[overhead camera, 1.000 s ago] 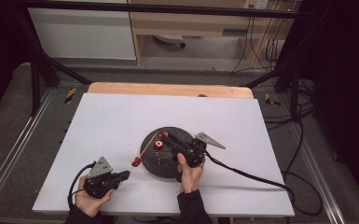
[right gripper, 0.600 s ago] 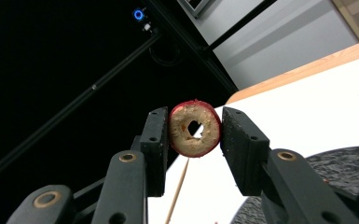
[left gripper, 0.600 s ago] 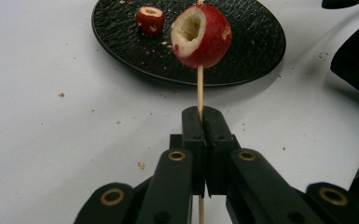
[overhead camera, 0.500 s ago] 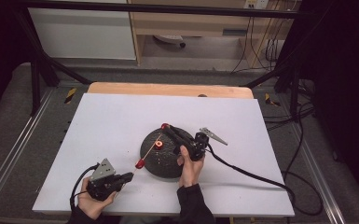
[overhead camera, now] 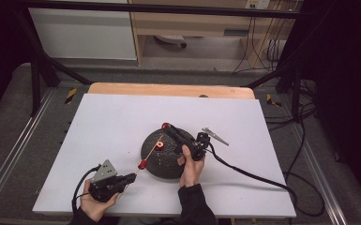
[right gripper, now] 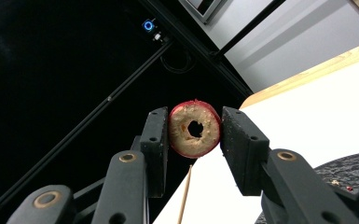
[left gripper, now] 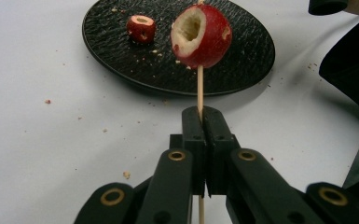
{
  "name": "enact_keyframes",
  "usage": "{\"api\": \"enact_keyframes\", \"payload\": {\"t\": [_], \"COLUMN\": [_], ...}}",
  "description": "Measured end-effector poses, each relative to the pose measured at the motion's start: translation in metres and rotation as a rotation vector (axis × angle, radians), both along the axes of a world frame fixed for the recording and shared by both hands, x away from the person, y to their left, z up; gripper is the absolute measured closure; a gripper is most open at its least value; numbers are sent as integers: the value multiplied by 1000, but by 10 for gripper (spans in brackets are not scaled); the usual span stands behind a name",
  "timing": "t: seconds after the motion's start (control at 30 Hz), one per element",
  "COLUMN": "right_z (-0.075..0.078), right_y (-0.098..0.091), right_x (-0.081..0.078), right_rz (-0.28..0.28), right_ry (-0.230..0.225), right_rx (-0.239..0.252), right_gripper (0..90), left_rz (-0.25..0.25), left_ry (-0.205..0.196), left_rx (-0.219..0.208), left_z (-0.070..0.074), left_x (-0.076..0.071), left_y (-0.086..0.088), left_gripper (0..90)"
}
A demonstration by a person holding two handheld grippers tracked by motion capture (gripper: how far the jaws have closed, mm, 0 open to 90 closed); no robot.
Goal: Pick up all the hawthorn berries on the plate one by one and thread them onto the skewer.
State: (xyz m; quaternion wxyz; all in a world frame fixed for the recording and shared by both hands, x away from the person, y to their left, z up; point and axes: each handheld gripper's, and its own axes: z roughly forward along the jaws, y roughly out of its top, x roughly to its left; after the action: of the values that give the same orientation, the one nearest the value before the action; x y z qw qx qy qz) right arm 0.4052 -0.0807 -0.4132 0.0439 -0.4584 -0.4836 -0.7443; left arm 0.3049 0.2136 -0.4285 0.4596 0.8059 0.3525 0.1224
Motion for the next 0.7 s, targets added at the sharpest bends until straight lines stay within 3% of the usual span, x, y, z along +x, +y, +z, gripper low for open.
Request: {"api": "enact_keyframes", "payload": {"t": [0.7], "right_z": [-3], "right_y": [2], "right_x": [-2], "right_rz": [19], "right_ry": [3], "right_rx": [31], "right_gripper": [629], "left_rz": [20], "left_ry": [-3], "left_rx": [-43], "left_z": [-1], "left_x": [0], "left_y": [-6], "left_gripper": [884]}}
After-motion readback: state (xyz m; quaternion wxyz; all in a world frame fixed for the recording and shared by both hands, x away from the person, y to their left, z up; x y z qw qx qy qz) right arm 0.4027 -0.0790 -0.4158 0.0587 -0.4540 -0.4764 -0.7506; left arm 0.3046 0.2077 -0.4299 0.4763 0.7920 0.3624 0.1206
